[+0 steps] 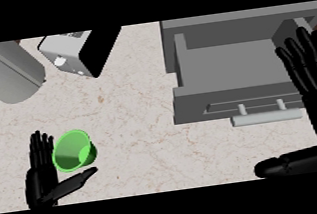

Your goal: Pick up the cup, place it into the drawer and close the drawer

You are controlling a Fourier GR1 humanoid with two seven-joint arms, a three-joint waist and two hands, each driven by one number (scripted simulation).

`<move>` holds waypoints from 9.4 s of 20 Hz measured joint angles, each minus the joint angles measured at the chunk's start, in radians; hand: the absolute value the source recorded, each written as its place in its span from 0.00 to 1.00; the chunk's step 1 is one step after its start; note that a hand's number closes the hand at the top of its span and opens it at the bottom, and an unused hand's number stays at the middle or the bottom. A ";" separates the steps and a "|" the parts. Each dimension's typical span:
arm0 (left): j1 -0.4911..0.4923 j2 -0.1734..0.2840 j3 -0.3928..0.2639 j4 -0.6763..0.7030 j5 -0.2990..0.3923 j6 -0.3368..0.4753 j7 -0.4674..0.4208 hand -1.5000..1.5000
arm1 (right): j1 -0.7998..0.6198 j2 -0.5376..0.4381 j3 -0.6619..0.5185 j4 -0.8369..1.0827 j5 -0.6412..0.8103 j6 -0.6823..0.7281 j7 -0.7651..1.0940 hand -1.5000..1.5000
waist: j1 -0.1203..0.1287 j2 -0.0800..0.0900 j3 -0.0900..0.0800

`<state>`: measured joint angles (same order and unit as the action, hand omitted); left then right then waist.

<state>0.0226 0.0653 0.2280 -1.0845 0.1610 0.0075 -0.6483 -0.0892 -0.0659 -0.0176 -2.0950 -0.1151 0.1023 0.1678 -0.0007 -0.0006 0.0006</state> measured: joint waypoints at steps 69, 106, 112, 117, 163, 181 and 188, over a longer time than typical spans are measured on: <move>-0.285 0.020 -0.142 -0.016 0.110 -0.225 -0.063 1.00 | 0.000 -0.028 -0.062 0.015 -0.059 0.042 0.017 0.00 | 0.008 -0.003 0.000; -1.064 -0.065 -0.349 0.130 0.109 0.296 0.441 1.00 | 0.008 -0.033 -0.076 0.050 -0.052 0.066 -0.033 0.00 | -0.019 0.003 0.000; -1.175 -0.065 -0.389 0.311 0.181 0.346 0.381 1.00 | -0.012 -0.033 -0.077 0.053 -0.050 0.055 -0.019 0.00 | -0.029 0.006 0.000; -1.248 -0.065 -0.442 0.437 0.247 0.375 0.353 1.00 | -0.016 -0.030 -0.073 0.081 -0.046 0.064 -0.042 0.00 | -0.041 0.009 0.000; -1.213 0.013 -0.671 0.411 0.634 0.399 0.216 0.00 | 0.018 -0.135 -0.084 0.009 -0.154 0.221 -0.002 1.00 | 0.007 -0.006 -0.001; -0.574 0.388 -0.593 -0.268 0.674 0.351 0.339 0.00 | 0.047 -0.205 0.027 0.082 0.221 0.263 -0.065 1.00 | 0.031 -0.005 -0.001; -0.423 0.457 -0.542 -0.347 0.693 0.264 0.316 0.00 | 0.006 -0.283 0.147 0.225 0.541 0.226 -0.228 1.00 | 0.032 0.000 0.000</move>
<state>-0.4003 0.5219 -0.3141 -1.4320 0.8544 0.2714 -0.3324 -0.0836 -0.3486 0.1298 -1.8698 0.4257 0.3286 -0.0603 0.0314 -0.0006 0.0001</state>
